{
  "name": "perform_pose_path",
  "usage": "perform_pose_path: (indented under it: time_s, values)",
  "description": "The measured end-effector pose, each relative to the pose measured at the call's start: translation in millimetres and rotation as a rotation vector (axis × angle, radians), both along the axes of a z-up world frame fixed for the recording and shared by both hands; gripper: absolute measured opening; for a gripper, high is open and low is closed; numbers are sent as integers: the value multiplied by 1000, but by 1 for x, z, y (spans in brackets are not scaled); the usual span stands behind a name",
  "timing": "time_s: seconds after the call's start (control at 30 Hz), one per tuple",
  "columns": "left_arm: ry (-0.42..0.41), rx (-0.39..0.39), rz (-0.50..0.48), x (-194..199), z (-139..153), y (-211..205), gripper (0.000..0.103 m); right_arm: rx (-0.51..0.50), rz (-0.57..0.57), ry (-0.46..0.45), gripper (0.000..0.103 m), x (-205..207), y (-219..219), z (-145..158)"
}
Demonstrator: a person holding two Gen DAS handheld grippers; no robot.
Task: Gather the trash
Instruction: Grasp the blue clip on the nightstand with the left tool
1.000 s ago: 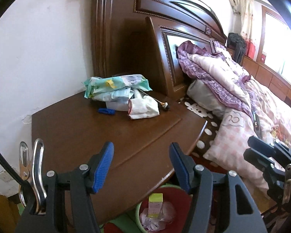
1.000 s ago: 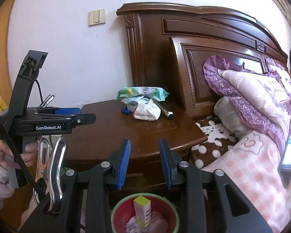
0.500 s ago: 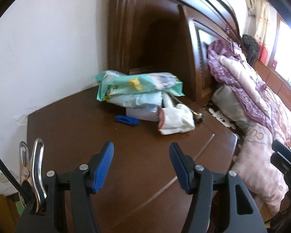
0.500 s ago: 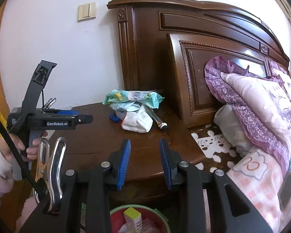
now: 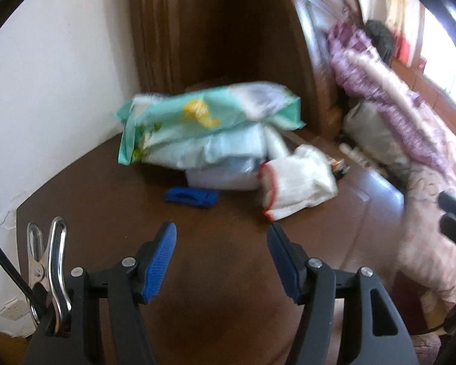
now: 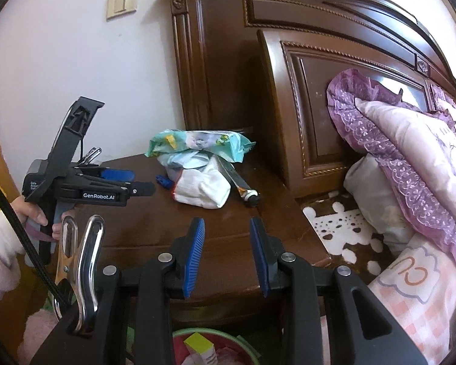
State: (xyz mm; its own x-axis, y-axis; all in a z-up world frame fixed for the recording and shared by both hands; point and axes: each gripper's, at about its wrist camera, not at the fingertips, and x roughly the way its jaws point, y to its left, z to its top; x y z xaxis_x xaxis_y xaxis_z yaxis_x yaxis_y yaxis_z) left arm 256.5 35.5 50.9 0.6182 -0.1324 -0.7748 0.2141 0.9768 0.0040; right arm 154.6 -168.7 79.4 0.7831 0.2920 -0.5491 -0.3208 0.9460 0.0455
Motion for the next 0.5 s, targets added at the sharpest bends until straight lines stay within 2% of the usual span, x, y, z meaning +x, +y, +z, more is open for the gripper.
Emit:
perform_pose_path:
  time_s: [0.17,0.33,0.5]
  values:
    - [18,4,7,16,-12,7,66,-13,7,23,32,17,-1,-12]
    - [40,-35,-7,34,-21,15,66,-26,10,43,32,31,-1,-22]
    - [36,-23,-20,48,-19,16,66,-52,13,65,32,48,-4,-31]
